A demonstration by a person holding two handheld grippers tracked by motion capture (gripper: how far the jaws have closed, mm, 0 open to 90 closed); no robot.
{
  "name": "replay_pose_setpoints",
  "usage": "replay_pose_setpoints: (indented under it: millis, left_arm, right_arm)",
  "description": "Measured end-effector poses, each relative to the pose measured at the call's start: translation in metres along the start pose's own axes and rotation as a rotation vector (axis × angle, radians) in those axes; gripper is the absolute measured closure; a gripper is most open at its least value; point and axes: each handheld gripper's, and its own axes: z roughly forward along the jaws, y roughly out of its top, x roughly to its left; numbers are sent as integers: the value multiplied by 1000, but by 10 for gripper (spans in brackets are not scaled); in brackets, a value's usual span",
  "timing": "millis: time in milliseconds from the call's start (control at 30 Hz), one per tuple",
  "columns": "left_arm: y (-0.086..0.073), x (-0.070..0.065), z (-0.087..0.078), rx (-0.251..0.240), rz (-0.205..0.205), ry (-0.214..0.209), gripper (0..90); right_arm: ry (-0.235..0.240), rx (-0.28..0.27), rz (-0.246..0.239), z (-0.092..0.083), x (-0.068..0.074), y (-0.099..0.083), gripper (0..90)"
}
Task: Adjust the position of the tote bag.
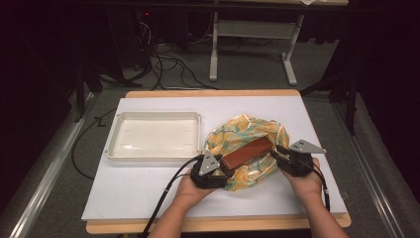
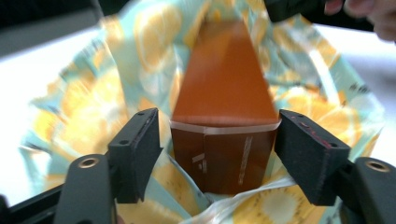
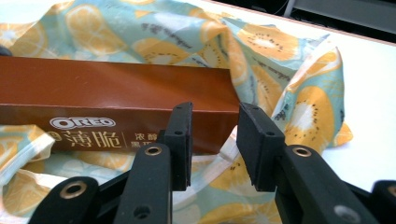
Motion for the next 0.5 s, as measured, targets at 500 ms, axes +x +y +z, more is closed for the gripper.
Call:
replay_pose_setpoints:
  millis: [500]
  left_arm:
    - [0,6,30,-2,-106,-100,357]
  right_arm:
    - [1,2,23,-2,-3,-3,670]
